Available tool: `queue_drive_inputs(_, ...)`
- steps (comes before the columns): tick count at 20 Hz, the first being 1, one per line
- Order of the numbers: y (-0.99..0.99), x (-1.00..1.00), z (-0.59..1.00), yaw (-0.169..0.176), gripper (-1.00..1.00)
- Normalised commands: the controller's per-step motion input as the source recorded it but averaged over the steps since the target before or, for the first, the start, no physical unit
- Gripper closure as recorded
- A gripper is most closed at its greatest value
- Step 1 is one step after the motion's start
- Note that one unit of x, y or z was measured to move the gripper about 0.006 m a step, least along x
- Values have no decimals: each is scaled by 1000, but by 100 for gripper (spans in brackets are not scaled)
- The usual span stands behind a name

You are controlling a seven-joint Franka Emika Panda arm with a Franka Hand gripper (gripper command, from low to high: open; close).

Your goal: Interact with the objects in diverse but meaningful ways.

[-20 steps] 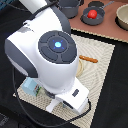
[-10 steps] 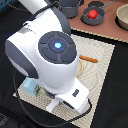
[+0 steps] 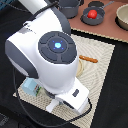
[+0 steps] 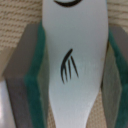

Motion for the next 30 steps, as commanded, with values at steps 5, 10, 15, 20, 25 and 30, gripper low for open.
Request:
queue_drive_inputs(5,390,0,1000,0,100)
queue_drive_inputs(10,578,2,779,2,100)
queue_drive_inputs(15,877,59,580,2,100)
queue_drive_inputs(20,933,63,518,0,100)
queue_drive_inputs(25,926,49,390,0,100)
queue_drive_inputs(30,903,10,257,0,100)
